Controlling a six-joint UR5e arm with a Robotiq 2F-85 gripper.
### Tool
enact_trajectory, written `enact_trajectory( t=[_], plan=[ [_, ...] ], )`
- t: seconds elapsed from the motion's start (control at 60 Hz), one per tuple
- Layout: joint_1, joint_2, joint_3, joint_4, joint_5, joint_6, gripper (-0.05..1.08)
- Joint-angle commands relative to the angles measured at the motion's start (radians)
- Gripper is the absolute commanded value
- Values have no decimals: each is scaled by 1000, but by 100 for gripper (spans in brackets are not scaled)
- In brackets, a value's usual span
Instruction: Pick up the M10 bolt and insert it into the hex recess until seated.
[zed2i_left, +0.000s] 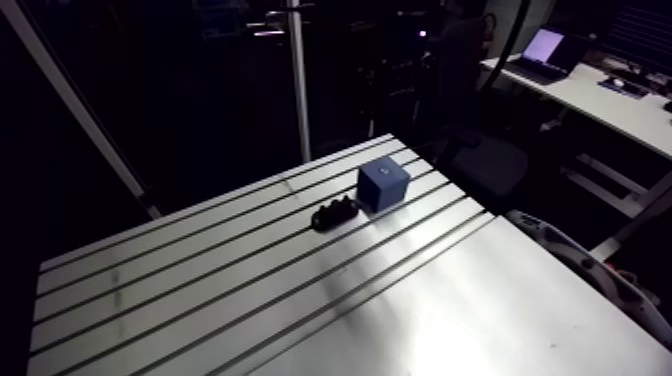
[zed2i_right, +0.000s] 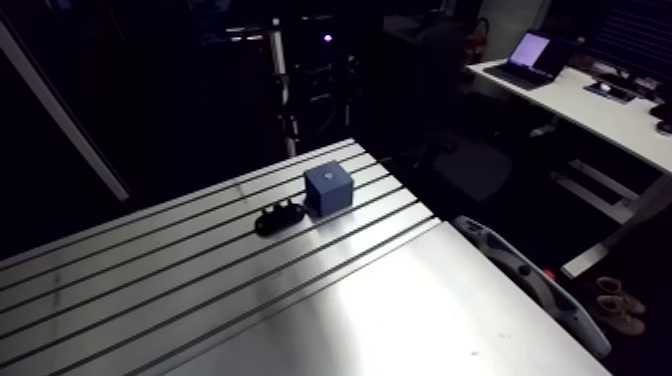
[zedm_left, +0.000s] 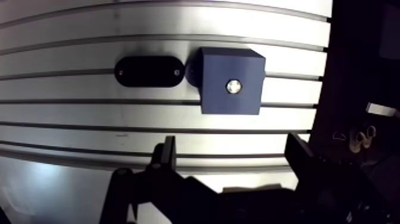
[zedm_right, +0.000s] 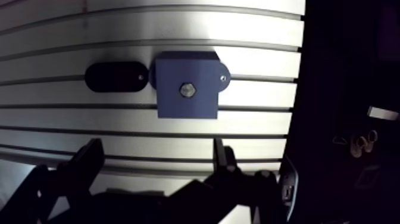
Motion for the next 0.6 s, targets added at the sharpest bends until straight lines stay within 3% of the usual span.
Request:
enact_trajectory(
  t=[0.017, 0.167, 0.35, 0.55, 0.6],
  plan=[
    [97, -165, -109, 273, -4, 313, 1],
    [190, -203, -119, 279, -3, 335, 1],
    [285, -189, -140, 277, -4, 404, 1],
    [332, -176, -164, 281, -6, 407, 1],
    [350, -174, -185, 287, -14, 407, 1]
  ],
)
